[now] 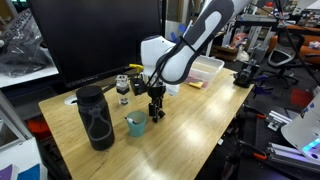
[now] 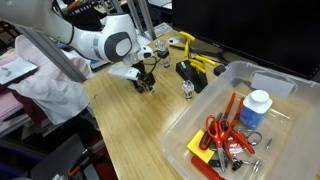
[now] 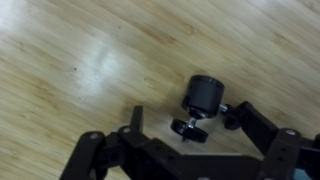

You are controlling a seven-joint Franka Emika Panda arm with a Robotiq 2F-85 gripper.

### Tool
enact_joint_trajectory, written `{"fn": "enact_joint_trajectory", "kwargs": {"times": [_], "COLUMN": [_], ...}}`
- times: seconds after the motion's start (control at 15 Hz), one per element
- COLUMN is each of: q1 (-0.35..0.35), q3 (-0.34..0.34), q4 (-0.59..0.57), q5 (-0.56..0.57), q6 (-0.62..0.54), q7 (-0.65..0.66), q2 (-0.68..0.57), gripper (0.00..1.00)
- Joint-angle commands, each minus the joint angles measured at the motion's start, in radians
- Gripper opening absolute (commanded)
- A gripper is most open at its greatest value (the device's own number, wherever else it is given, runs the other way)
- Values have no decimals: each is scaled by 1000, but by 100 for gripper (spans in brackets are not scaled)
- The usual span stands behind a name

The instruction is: Put the black object on the table in the storage bin

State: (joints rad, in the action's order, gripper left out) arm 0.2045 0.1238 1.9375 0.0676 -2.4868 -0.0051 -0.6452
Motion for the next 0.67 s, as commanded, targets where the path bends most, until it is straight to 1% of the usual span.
{"fn": "enact_joint_trajectory", "kwargs": {"times": [0.0,0.27,0.6], "q1": [-13,-26,-45], "q3": [3,15,34], "q4": [-21,-12,24], "q5": [-15,-32,-82], "q6": [-9,-17,-69], "q7": [-2,-13,-25], "q2": [-16,-19,9], "gripper": [100,100,100]}}
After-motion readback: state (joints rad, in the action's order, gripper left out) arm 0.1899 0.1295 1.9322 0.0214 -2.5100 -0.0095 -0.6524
